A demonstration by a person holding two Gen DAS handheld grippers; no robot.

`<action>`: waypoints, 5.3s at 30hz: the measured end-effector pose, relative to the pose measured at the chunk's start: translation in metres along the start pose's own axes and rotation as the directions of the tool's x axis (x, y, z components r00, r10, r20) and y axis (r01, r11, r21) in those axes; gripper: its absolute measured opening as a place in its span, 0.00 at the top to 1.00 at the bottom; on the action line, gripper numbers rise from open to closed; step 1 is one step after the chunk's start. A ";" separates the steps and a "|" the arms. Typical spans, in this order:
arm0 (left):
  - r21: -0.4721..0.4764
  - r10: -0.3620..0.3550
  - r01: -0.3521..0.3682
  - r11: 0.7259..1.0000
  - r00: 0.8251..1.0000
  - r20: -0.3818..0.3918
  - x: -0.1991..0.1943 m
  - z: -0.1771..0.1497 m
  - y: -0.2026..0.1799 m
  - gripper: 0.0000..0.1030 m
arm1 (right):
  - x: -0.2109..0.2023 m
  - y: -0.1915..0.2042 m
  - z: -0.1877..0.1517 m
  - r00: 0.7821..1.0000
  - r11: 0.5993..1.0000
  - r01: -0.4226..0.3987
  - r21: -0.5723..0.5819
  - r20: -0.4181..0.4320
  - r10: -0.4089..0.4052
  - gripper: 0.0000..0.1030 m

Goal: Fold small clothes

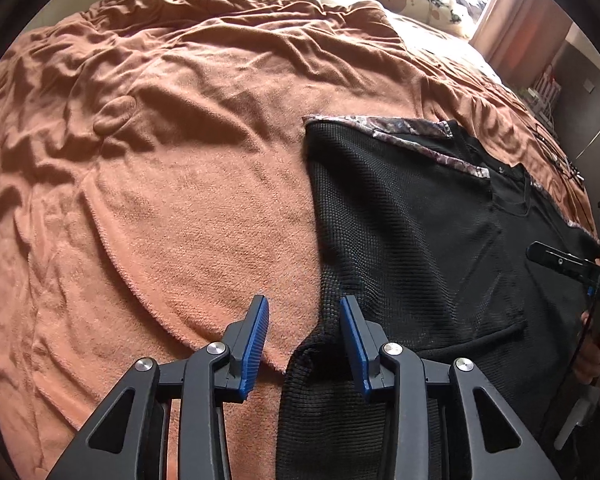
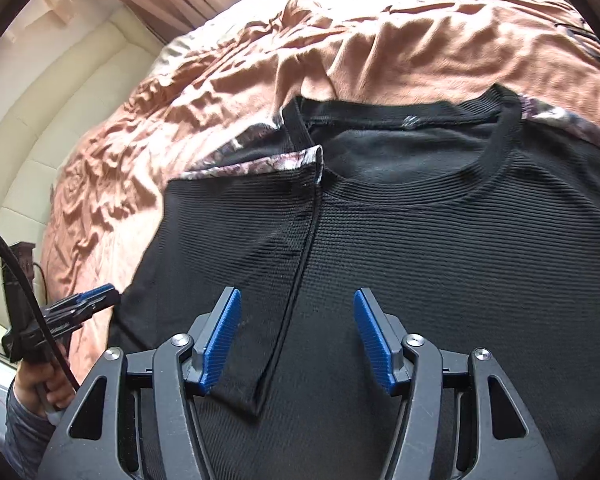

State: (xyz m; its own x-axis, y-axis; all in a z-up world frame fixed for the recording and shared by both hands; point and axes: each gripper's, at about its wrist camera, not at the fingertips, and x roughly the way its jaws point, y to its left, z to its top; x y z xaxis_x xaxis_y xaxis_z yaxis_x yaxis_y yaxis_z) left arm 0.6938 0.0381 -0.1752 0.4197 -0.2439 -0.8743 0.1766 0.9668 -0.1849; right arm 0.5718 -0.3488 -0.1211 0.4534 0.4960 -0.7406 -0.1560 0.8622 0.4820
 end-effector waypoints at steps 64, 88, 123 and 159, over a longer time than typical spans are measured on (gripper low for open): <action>0.012 -0.079 0.078 0.997 0.975 0.206 -0.100 -0.046 -0.158 0.09 | -0.264 -0.074 -0.138 0.955 0.990 0.097 0.106 0.270 -0.123 0.09; 0.086 -0.173 0.156 0.984 0.952 0.252 -0.125 -0.085 -0.297 0.01 | -0.342 -0.146 -0.211 0.902 0.942 0.084 0.326 0.376 -0.211 0.00; 0.223 -0.315 0.308 0.925 0.949 -0.007 0.033 -0.030 -0.421 0.73 | -0.303 -0.268 -0.169 0.902 0.770 0.013 0.638 0.325 -0.284 0.68; 0.010 -0.553 0.574 0.819 0.793 -0.253 0.129 -0.032 -0.497 0.90 | -0.304 -0.222 -0.129 0.853 0.945 -0.157 0.288 0.522 -0.018 0.98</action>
State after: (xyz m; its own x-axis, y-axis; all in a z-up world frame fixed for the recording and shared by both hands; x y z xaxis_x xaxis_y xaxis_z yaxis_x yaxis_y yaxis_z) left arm 0.6318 -0.4714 -0.2104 0.0099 -0.7091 -0.7051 0.3944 0.6507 -0.6489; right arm 0.3556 -0.6776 -0.0632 0.8477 0.3536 -0.3954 0.0344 0.7071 0.7063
